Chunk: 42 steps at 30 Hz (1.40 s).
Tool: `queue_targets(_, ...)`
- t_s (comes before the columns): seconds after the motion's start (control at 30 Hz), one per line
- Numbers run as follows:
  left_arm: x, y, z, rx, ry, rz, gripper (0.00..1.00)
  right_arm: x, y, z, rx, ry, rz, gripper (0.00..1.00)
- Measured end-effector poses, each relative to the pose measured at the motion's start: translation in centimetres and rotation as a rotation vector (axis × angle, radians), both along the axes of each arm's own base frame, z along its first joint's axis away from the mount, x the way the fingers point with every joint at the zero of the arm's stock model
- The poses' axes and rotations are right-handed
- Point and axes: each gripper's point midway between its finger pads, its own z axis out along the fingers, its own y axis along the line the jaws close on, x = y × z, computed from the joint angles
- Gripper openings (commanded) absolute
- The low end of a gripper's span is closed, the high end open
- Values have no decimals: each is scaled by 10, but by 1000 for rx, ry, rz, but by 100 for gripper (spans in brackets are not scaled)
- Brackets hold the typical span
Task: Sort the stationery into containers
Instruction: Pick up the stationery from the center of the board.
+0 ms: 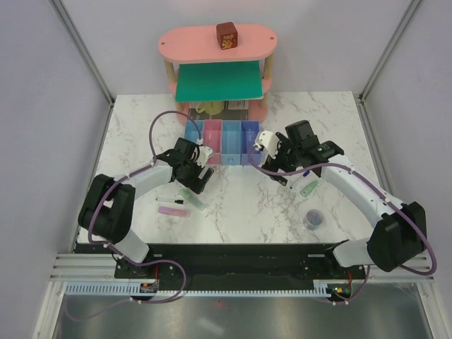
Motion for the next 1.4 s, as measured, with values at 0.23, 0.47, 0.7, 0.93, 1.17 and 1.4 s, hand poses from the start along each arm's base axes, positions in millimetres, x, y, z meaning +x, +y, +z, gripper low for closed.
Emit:
queue_targets(0.23, -1, -8, -12, 18, 22, -8, 81, 10, -60, -25, -50, 60, -148, 98)
queue_targets(0.47, 5, -17, -16, 13, 18, -11, 53, 9, -80, -39, -67, 85, -186, 98)
queue_targets(0.7, 6, -24, -16, 6, 11, -16, 12, -3, -114, -72, -121, 151, -232, 98)
queue_targets(0.93, 3, -25, -12, 7, 15, -21, 2, -15, -143, -104, -174, 209, -265, 98)
queue_targets(1.17, 11, -29, 19, -6, -10, -23, 2, -7, -156, -115, -202, 206, -273, 98)
queue_targets(1.4, 32, -38, 82, -62, -146, -33, 2, -8, -156, -127, -183, 247, -277, 98)
